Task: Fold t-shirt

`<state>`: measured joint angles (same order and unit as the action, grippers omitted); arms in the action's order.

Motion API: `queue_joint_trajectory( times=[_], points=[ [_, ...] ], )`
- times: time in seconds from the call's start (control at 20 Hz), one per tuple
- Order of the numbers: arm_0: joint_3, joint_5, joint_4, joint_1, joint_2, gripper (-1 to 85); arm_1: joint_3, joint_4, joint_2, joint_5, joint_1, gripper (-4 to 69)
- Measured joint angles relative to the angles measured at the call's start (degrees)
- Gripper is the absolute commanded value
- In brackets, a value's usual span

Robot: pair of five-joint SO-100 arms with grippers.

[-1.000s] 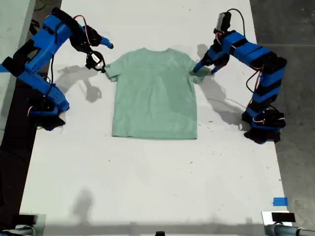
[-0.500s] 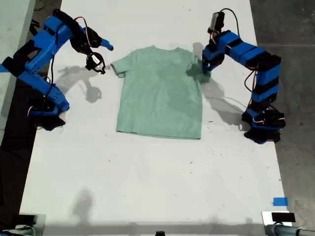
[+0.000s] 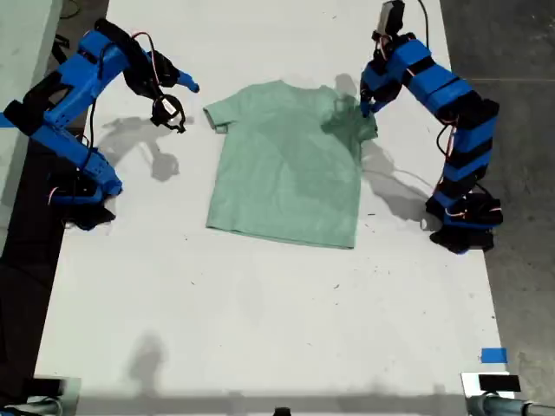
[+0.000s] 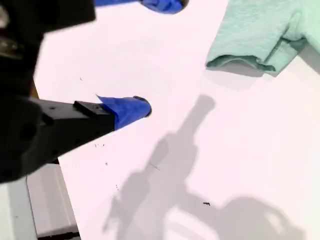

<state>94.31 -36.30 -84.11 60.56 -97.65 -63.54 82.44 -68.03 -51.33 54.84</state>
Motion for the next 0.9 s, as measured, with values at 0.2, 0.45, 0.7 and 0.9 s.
queue_joint_trajectory(
  times=[0.2, 0.45, 0.7, 0.9],
  points=[
    [0.8, 0.0, 0.7, 0.0, -0.1, 34.0, 11.4, 1.9, 0.0, 4.2, -6.3, -1.0],
    [1.1, 0.0, 1.5, -0.3, -0.1, 34.1, 14.7, -4.3, 4.4, 12.7, -13.3, -1.2],
    [1.1, 0.0, 1.5, -1.0, -0.1, 34.1, 14.8, -12.8, 15.4, 19.2, -15.7, 42.0],
    [1.1, 0.0, 2.2, -1.5, -0.1, 34.2, 18.4, -11.0, 15.1, 16.7, -16.3, 33.2]
  ],
)
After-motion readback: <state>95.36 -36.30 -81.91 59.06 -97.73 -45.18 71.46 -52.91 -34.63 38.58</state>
